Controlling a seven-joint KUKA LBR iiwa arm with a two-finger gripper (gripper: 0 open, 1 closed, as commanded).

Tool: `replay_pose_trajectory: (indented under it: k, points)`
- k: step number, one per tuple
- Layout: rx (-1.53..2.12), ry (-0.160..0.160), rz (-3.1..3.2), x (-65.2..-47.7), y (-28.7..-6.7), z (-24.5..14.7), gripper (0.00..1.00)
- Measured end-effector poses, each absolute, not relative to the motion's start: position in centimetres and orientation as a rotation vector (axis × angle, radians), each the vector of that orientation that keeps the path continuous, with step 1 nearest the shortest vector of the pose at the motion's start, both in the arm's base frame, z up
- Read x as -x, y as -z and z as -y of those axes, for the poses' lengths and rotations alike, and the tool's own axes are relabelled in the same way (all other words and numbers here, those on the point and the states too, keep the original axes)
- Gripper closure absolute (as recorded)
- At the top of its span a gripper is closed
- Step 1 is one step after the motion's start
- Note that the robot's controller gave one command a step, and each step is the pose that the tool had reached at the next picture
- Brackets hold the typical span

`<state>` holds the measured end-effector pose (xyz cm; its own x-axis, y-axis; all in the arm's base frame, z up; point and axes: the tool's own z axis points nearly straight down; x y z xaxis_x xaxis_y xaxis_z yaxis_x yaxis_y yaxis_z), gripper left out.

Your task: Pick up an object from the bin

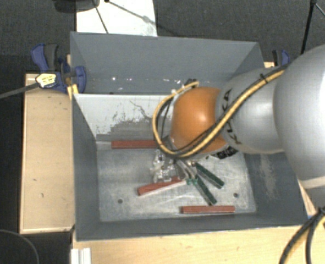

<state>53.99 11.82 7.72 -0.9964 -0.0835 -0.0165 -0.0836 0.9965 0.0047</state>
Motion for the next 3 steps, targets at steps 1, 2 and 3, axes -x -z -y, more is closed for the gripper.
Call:
replay_pose_trajectory:
  k: [1, 2, 3]
  points:
    - [0.123, -0.005, -3.128, -53.7, -7.3, -11.7, 0.00]
    - [0.120, -0.005, -3.129, -53.7, -7.3, -11.7, 0.00]
    - [0.256, -0.002, -3.130, -53.3, -9.9, -9.0, 0.00]
